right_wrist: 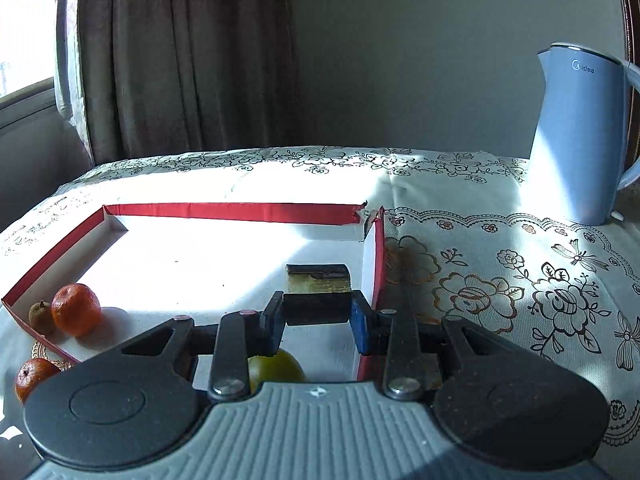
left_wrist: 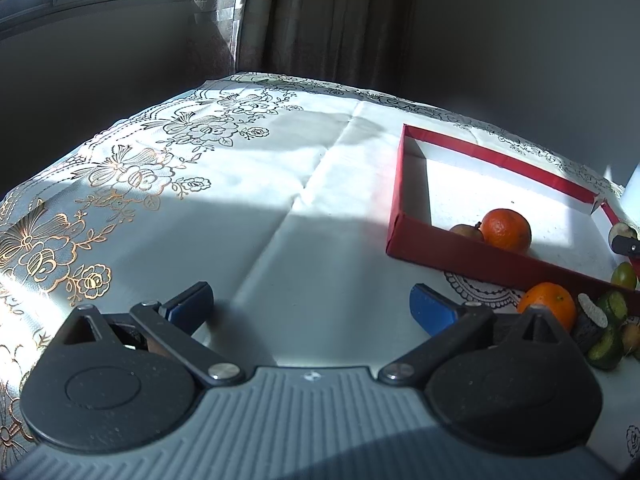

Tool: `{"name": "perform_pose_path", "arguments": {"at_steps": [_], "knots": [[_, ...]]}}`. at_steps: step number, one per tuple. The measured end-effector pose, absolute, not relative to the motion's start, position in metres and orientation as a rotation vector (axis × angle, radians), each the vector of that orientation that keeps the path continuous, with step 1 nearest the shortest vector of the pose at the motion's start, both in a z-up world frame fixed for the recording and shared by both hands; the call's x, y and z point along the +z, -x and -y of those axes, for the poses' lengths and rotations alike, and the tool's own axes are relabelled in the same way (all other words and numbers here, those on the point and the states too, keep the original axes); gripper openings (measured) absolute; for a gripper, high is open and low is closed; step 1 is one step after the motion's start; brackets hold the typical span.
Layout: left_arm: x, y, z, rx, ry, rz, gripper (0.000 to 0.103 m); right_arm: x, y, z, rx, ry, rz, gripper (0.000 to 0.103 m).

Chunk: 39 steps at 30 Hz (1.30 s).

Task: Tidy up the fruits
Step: 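Lower the dark block into the red tray and open the right tool, then move the left tool toward the mandarin beside the tray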

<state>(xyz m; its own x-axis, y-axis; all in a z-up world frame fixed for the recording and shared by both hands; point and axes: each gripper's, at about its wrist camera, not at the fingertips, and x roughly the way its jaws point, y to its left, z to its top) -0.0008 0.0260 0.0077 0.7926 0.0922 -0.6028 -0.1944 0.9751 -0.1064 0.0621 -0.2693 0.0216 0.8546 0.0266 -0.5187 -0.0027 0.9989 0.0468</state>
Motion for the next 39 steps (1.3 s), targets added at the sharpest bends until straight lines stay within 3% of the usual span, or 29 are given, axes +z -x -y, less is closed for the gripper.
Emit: {"name": "perform_pose_path", "arguments": {"at_steps": [13,16,21,23,25,27,29,31,39], "knots": [[0.008,0.000,-0.025,0.156,0.163,-0.640,0.103,0.016,-0.066,0.270,0.020,-0.055,-0.545,0.033],[0.008,0.000,-0.025,0.156,0.163,-0.640,0.103,0.017,-0.065,0.271,0.024,-0.063,-0.539,0.039],[0.008,0.000,-0.025,0.155,0.165,-0.640,0.103,0.023,-0.058,0.279,0.039,-0.129,-0.536,0.040],[0.008,0.001,-0.025,0.154,0.166,-0.639,0.103,0.032,-0.047,0.285,0.036,-0.158,-0.507,0.046],[0.008,0.001,-0.025,0.154,0.167,-0.639,0.103,0.040,-0.032,0.293,0.015,-0.187,-0.461,0.068],[0.008,0.001,-0.025,0.154,0.168,-0.638,0.103,0.045,-0.017,0.301,-0.007,-0.203,-0.426,0.077],[0.008,0.001,-0.025,0.154,0.169,-0.638,0.103,0.045,0.000,0.308,-0.041,-0.190,-0.417,0.079],[0.008,0.001,-0.026,0.154,0.171,-0.637,0.103,0.038,0.011,0.314,-0.083,-0.159,-0.466,0.087],[0.011,0.006,-0.022,0.115,0.149,-0.598,0.103,0.004,0.017,0.340,-0.170,-0.174,-0.620,0.087]]}}
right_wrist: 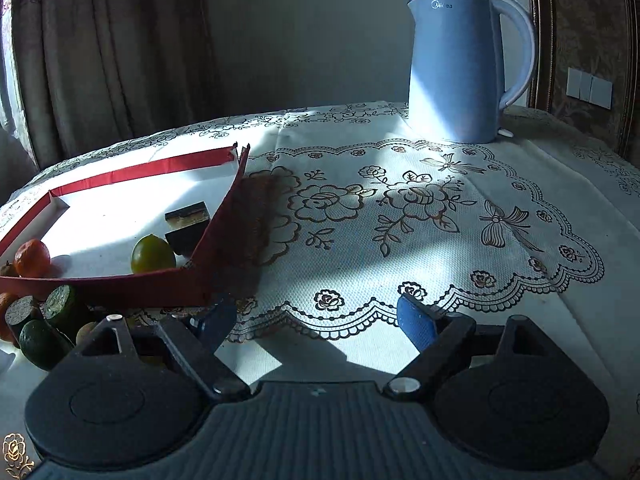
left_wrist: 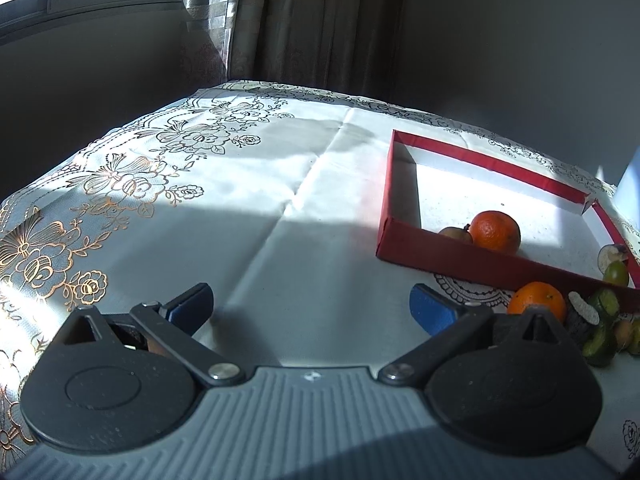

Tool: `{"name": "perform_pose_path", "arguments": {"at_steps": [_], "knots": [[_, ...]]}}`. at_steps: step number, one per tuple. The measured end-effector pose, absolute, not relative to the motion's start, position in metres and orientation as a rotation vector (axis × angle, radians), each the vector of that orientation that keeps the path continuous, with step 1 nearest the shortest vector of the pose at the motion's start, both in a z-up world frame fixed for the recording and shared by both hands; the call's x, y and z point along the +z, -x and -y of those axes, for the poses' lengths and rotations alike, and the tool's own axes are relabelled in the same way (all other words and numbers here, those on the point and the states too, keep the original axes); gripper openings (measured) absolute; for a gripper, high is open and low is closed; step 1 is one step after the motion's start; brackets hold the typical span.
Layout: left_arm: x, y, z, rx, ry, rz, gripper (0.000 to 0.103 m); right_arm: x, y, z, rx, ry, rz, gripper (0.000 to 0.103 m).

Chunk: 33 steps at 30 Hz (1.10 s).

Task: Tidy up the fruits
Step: 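Move the left tool toward the mandarin beside the tray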

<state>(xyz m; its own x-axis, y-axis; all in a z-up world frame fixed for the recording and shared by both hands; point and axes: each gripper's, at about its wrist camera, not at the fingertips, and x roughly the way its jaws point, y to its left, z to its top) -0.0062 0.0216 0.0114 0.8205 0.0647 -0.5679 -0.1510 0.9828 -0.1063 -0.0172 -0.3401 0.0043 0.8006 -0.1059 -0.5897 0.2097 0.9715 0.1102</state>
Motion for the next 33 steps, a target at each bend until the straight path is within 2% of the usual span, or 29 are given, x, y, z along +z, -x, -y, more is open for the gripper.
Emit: {"name": "perform_pose_path", "arguments": {"at_steps": [3,10,17,33], "knots": [[0.017,0.015,-0.009,0.064,0.081,-0.530,0.103,0.002,0.016,0.340,-0.152,-0.184,-0.636,0.092],[0.029,0.030,0.044,-0.056,-0.123,-0.448,0.103,0.002,0.019,0.344,-0.135,-0.217,-0.625,0.094],[0.023,0.022,0.077,-0.090,-0.228,-0.485,0.103,0.003,0.020,0.347,-0.125,-0.239,-0.617,0.095],[0.013,-0.007,0.109,-0.107,-0.271,-0.522,0.103,0.002,0.020,0.347,-0.125,-0.236,-0.619,0.095]]}}
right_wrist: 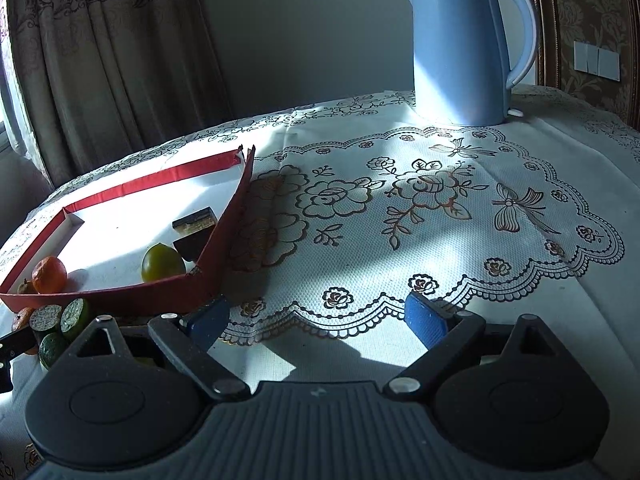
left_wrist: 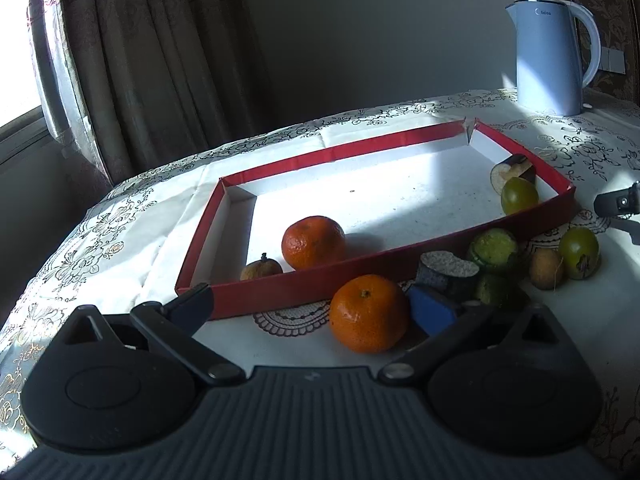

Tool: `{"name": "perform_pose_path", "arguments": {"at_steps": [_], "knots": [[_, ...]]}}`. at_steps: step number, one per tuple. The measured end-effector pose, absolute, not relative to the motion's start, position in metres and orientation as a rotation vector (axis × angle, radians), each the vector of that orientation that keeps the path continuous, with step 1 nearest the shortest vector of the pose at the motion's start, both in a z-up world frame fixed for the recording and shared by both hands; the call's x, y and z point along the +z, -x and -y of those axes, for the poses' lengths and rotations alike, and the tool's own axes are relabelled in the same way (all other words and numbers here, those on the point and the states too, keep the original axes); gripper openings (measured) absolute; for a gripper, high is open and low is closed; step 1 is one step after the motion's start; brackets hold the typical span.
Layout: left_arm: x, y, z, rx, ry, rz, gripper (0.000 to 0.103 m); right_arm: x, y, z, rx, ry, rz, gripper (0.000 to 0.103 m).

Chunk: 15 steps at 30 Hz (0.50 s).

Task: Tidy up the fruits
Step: 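Move the left tool toward the mandarin beside the tray, then close the left tool fingers around the mandarin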

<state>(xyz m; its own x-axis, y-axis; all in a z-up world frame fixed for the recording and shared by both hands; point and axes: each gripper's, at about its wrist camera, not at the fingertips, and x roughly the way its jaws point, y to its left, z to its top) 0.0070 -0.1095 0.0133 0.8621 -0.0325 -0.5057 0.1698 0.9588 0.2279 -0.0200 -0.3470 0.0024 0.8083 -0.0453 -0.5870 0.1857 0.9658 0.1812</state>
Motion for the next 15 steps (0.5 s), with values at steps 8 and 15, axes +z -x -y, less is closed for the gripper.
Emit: {"name": "perform_pose_path", "arguments": {"at_steps": [8,15], "knots": [[0.0124,-0.0099,0.1074,-0.161,-0.224,-0.547,0.090,0.0022,0.0199,0.3469,-0.125,-0.236,-0.619,0.096],[0.0134,-0.0046,0.1096,-0.221,-0.181,-0.551,0.057,0.0019,0.0192,0.3463,-0.123,-0.239,-0.618,0.097]]}}
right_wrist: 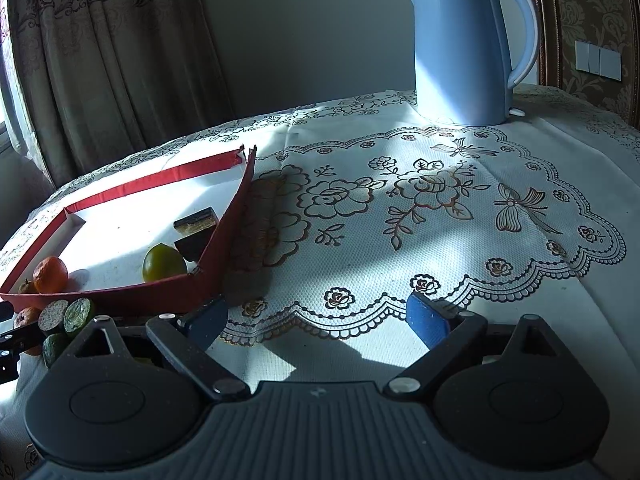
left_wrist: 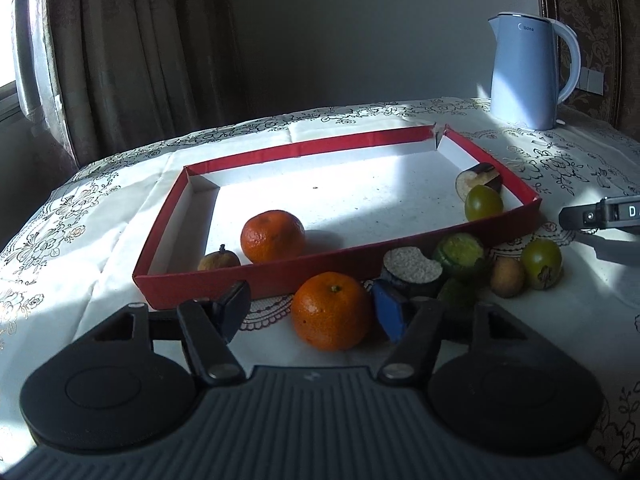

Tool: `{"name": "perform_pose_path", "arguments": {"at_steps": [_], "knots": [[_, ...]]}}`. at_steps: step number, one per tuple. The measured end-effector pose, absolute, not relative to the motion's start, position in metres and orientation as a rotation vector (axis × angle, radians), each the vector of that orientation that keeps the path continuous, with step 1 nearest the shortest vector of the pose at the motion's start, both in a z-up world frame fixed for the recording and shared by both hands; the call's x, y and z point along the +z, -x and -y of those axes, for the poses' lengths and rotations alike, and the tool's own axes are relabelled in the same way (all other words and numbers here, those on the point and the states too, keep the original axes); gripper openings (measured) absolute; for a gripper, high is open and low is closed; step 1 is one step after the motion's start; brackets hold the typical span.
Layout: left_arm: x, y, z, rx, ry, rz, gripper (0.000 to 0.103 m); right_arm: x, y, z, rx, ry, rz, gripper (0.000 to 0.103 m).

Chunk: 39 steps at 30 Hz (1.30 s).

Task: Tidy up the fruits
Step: 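Close the left tool fingers around the mandarin, then lift the mandarin with the left tool and carry it over the tray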

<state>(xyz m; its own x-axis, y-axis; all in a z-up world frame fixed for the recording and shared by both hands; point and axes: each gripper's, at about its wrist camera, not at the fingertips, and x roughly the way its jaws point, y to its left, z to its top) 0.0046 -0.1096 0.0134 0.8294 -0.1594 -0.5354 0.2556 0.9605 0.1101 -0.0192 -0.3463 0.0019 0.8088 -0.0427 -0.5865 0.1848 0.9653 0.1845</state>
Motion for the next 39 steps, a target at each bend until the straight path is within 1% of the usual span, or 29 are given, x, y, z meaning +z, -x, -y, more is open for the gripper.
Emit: {"name": "perform_pose_path", "arguments": {"at_steps": [1,3,4,20,32,39], "knots": [[0.013,-0.004,0.110,-0.232,-0.176,-0.550,0.054,0.002,0.019,0.346,-0.123,-0.239,-0.618,0.097],[0.013,-0.001,0.111,-0.248,-0.172,-0.546,0.043,0.002,0.019,0.346,-0.120,-0.242,-0.618,0.097],[0.013,0.000,0.112,-0.259,-0.169,-0.545,0.040,0.002,0.019,0.346,-0.119,-0.245,-0.617,0.098],[0.023,0.014,0.093,-0.199,-0.127,-0.506,0.039,0.002,0.019,0.348,-0.112,-0.259,-0.612,0.099],[0.031,0.004,0.081,-0.086,-0.119,-0.517,0.039,0.002,0.019,0.348,-0.112,-0.260,-0.612,0.099],[0.040,-0.001,0.075,-0.029,-0.130,-0.486,0.039,0.002,0.019,0.348,-0.112,-0.260,-0.612,0.099]]}}
